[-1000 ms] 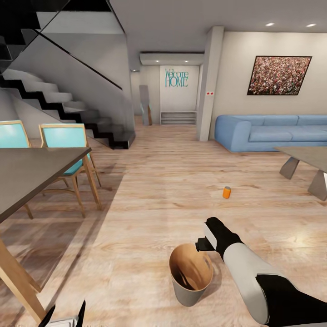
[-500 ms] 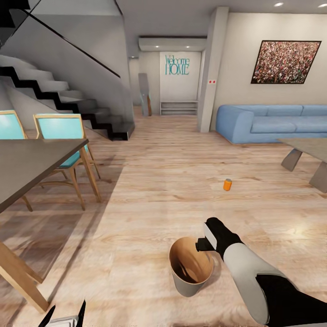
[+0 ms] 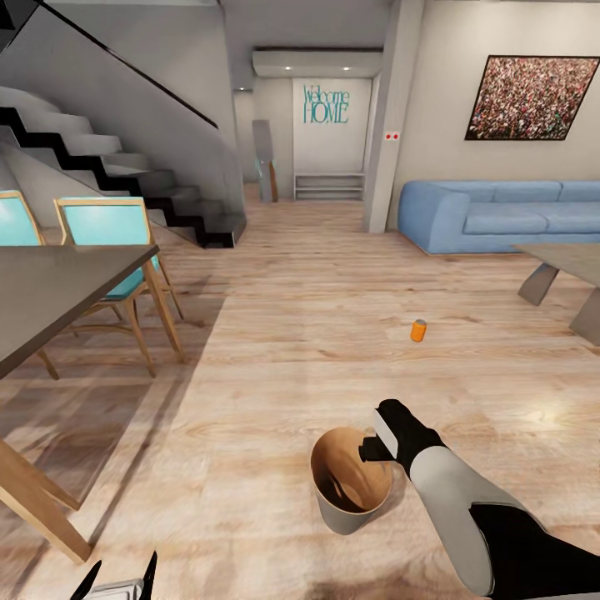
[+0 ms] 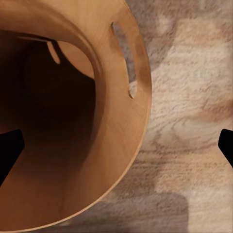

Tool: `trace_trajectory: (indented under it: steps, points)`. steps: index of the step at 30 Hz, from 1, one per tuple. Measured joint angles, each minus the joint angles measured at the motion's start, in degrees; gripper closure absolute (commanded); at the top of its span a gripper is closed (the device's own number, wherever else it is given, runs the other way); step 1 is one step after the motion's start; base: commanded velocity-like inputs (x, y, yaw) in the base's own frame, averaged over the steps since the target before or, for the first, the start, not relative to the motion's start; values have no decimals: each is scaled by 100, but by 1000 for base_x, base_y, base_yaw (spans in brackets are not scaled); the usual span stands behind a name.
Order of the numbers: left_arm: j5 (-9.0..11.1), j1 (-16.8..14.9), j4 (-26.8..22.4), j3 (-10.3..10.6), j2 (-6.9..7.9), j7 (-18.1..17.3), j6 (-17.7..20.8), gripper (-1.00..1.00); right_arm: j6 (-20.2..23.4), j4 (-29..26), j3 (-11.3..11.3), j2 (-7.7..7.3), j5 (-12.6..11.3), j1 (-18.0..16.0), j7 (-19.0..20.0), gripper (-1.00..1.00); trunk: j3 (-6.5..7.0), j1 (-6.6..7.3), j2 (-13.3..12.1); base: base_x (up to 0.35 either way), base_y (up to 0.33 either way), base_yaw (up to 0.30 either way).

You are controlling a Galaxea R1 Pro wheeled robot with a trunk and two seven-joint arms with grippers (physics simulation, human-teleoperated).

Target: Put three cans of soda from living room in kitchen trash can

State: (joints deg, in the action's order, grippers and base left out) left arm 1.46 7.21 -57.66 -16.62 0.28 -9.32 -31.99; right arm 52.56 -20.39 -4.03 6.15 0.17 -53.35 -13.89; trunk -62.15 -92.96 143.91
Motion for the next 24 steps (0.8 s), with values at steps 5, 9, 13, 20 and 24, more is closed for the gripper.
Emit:
trace_trajectory:
  steps: [5, 9, 13, 20, 24]
  points:
    - [2, 0, 0, 0, -1, 2, -1, -100, 0, 0, 3, 0, -1, 0, 0, -100, 0, 0, 0, 0, 0, 0]
    - [3, 0, 0, 0, -1, 4, -3, -100, 0, 0, 6, 0, 0, 0, 0, -100, 0, 0, 0, 0, 0, 0]
    - [3, 0, 0, 0, -1, 5, -7, -100, 0, 0, 7, 0, 0, 0, 0, -100, 0, 0, 0, 0, 0, 0]
    - [-11, 0, 0, 0, -1, 2, -5, -100, 0, 0, 7, 0, 0, 0, 0, -100, 0, 0, 0, 6, 0, 0]
    - [-14, 0, 0, 0, -1, 0, -1, -100, 0, 1, 7, 0, 0, 0, 0, -100, 0, 0, 0, 101, 0, 0]
